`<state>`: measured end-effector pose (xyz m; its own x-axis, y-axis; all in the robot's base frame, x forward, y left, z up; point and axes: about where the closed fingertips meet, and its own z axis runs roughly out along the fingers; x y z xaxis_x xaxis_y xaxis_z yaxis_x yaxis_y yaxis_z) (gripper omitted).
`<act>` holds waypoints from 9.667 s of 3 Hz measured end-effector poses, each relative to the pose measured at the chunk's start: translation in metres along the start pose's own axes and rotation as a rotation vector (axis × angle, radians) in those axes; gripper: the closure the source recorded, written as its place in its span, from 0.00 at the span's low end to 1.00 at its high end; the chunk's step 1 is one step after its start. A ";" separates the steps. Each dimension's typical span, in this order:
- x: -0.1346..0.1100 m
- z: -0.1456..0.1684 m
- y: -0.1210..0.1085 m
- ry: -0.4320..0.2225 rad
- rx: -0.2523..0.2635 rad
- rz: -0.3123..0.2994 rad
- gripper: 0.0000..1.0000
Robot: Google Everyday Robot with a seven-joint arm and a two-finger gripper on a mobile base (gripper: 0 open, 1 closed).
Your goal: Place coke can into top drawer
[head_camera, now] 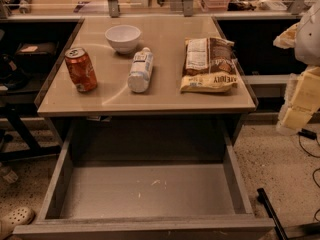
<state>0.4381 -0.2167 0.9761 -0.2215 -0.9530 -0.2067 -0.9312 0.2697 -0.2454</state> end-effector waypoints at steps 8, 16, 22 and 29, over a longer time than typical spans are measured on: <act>-0.124 0.079 -0.113 -0.389 0.005 0.038 0.00; -0.354 0.198 -0.091 -0.762 -0.242 -0.071 0.00; -0.441 0.201 -0.106 -0.804 -0.190 -0.058 0.00; -0.438 0.203 -0.075 -0.827 -0.219 -0.071 1.00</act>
Offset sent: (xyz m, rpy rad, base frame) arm 0.0064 0.0914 -0.0412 0.1416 0.1309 0.1263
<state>0.6633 0.2088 0.8929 0.0426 -0.5369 -0.8426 -0.9885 0.0996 -0.1134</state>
